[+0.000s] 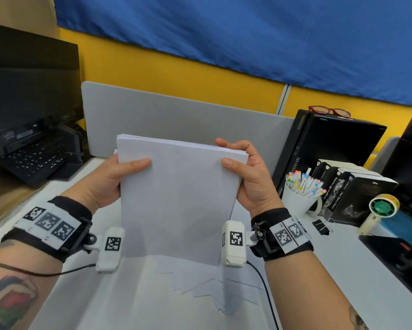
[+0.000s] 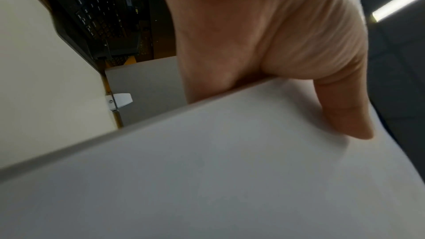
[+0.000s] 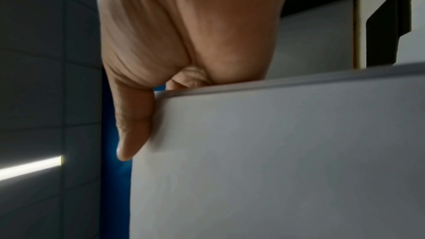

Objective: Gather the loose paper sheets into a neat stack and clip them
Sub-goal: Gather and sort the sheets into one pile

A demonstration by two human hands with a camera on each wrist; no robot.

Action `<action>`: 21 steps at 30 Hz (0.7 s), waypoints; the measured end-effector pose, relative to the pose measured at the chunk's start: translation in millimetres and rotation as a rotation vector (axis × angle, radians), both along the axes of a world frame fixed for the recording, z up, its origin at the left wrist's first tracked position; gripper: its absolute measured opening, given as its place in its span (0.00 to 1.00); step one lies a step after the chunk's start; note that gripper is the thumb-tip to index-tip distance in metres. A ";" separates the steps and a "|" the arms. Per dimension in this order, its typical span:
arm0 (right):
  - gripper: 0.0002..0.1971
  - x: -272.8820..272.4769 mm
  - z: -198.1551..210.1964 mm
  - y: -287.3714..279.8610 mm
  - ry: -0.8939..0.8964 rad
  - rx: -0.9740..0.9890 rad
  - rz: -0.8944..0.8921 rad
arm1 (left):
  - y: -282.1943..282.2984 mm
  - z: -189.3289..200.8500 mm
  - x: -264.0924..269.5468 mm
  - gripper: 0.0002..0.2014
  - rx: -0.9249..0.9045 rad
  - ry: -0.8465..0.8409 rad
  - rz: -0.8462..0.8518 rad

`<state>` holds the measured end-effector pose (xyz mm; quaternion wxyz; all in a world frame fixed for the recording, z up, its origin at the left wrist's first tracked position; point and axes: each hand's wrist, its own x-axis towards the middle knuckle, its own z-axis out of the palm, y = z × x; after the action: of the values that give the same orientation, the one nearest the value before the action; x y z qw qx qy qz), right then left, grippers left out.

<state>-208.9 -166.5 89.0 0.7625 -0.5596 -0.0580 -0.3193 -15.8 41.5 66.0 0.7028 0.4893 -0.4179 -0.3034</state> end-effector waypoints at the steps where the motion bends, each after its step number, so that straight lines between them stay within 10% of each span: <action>1: 0.16 -0.9 -3.6 0.8 0.011 -0.001 -0.028 | -0.5 -7.2 -1.6 0.29 0.027 -0.007 0.019; 5: 0.26 3.4 -38.7 9.7 0.280 -0.136 -0.263 | -4.3 -32.8 -11.0 0.15 0.105 0.037 0.117; 13: 0.31 0.8 -105.7 9.8 0.640 -0.087 -0.196 | 3.2 -80.7 -17.5 0.33 0.336 -0.006 0.195; 17: 0.25 3.2 -97.7 9.8 0.641 -0.214 -0.297 | -1.2 -76.0 -23.3 0.09 0.400 -0.121 0.307; 21: 0.23 -8.3 -101.4 -15.7 0.750 -0.083 -0.469 | 3.1 -82.9 -15.4 0.08 0.573 -0.116 0.336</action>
<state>-217.2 -182.2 -12.4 0.6147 -0.6648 0.3385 -0.2561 -31.2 44.6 -16.8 0.5521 0.7453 -0.2684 -0.2601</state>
